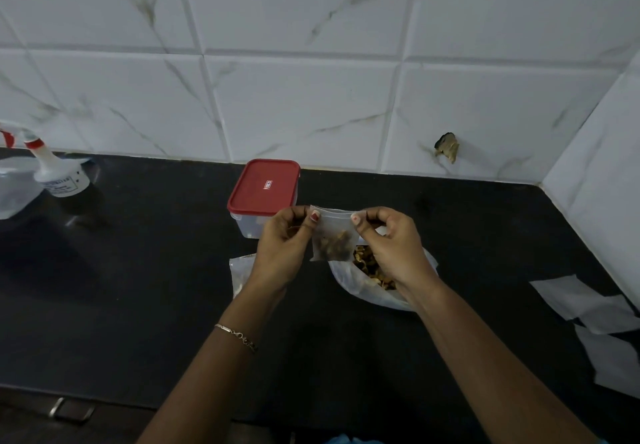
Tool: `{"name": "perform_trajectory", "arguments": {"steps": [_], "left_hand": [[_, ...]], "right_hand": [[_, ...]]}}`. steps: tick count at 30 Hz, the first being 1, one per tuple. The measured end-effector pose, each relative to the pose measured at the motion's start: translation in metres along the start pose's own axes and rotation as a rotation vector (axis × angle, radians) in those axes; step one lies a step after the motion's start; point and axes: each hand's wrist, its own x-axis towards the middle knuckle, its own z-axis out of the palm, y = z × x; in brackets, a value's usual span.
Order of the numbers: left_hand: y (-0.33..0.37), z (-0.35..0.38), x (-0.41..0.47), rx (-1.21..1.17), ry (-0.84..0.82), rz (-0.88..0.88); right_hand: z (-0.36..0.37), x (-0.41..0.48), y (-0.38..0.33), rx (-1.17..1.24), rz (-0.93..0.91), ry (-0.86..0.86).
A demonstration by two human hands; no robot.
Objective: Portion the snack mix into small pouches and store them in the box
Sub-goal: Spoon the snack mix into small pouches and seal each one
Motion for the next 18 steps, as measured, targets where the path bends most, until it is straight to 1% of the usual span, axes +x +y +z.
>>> {"name": "perform_trajectory", "arguments": {"steps": [3, 6, 10, 18], "left_hand": [[-0.001, 0.002, -0.001, -0.035, -0.039, 0.0], [-0.002, 0.004, 0.0, -0.047, -0.085, 0.0], [-0.001, 0.008, 0.001, 0.0, -0.085, 0.018], [-0.002, 0.012, 0.005, 0.117, -0.109, 0.064]], "right_hand": [[-0.002, 0.004, 0.003, -0.033, -0.013, 0.056], [-0.001, 0.005, 0.003, -0.042, -0.01, 0.043], [-0.003, 0.0, 0.001, 0.063, 0.03, -0.01], [-0.005, 0.0, 0.004, 0.024, -0.008, 0.012]]}}
